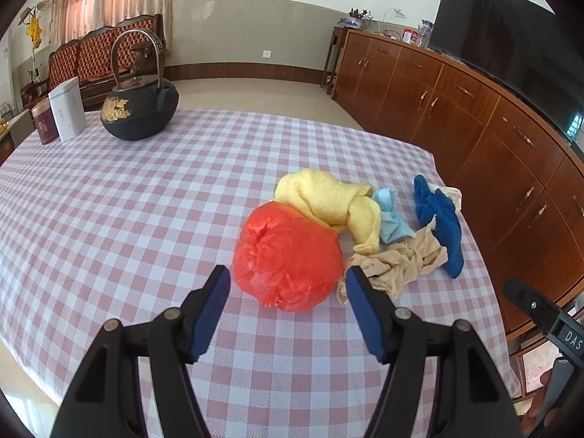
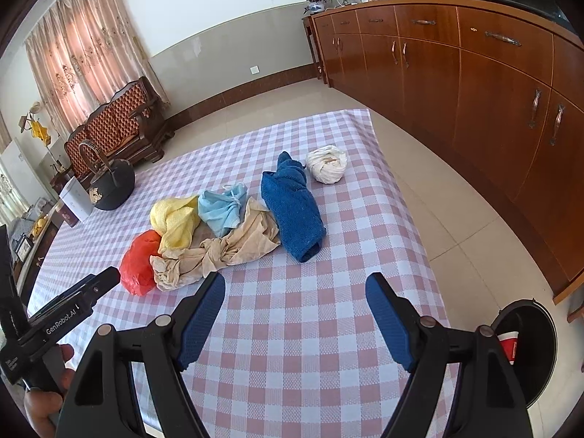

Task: Collect trash
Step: 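Move both open grippers back over the table toward the cloths, then grasp the red plastic bag with the left gripper while the right gripper grasps the dark-blue cloth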

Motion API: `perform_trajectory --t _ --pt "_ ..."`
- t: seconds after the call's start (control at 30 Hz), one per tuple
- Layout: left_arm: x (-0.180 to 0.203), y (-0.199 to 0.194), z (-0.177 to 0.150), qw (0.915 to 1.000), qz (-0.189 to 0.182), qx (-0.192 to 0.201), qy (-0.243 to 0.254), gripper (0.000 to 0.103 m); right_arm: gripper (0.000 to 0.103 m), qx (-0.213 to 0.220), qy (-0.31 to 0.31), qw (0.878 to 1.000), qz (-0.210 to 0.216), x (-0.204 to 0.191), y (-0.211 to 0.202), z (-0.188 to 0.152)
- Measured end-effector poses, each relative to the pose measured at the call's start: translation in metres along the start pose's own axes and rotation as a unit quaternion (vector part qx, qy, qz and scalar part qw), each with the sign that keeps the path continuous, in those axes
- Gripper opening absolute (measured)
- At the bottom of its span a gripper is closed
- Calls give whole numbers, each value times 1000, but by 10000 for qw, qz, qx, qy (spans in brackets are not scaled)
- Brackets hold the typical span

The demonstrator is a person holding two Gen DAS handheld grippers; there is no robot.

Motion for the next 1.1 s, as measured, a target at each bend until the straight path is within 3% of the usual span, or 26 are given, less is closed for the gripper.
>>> perform_trajectory --t 0.43,0.6,0.8,0.87,0.9,0.93,1.1 --pt "-8 48 7 9996 -132 -232 -54 67 81 -151 -24 9999 -40 -14 64 30" --pt "-13 55 7 9988 -360 -275 -204 45 81 -232 15 9997 -77 -13 90 43" --pt "-16 56 7 9987 -433 -172 -193 31 81 -230 27 9997 8 -16 110 54" --pt "-16 56 8 9988 -436 -136 -184 29 73 -266 -35 9996 54 -19 116 55" --pt "-17 56 8 9988 -440 -125 -189 28 56 -302 -89 9995 62 -22 119 54" --pt "-17 56 8 9987 -449 -122 -203 27 48 -352 -136 9993 54 -23 123 53" --pt "-24 50 11 9983 -487 -32 -313 25 29 -328 -127 9993 151 -25 123 50"
Point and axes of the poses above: each gripper's, at about its wrist camera, not at the fingertips, and y roughly the way its jaws point, x to its right, z to its top, the point moved 7 cm from there along y, roughly the way its jaws point, and after that the axes turned 7 degrees about -z, right-handed, at the moved point
